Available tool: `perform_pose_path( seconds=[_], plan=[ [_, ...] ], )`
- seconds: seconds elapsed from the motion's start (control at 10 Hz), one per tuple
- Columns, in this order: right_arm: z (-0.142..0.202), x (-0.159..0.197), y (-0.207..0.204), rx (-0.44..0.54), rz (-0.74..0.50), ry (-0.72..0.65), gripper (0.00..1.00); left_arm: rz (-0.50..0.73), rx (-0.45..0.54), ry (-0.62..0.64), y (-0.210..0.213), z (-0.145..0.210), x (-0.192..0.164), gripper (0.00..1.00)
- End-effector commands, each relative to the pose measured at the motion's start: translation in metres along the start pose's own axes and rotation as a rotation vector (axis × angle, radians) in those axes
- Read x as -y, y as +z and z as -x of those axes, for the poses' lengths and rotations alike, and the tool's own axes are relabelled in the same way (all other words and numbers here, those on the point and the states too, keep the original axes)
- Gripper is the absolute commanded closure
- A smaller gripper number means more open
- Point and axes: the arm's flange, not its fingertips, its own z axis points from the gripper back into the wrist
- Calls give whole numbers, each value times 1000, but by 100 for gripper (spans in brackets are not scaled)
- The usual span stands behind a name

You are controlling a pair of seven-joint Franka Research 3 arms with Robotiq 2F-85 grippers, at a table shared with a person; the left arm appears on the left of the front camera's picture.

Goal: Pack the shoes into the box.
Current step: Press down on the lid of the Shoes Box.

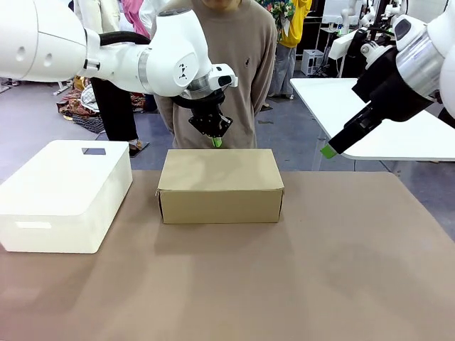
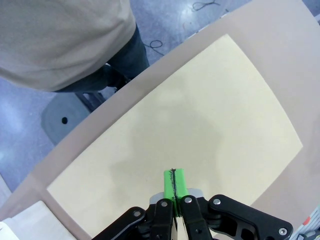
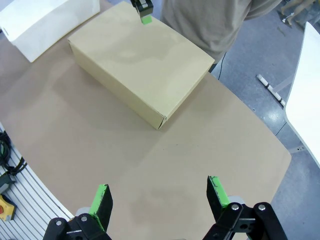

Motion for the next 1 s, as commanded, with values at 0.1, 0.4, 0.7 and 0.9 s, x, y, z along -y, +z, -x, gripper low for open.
perform_pose_path(
  seconds=[0.1,0.4,0.7,0.9],
  plan=[
    [0,0,1,-1,9,1,0,-8,-1,-3,2,1,-1,100],
    [0,0,1,-1,9,1,0,-50,-10,-26,12,10,6,100],
    [0,0,1,-1,9,1,0,-132,-16,-49,49,58,11,100],
    [0,0,1,-1,9,1,0,-121,-3,-41,62,85,6,98]
  ],
)
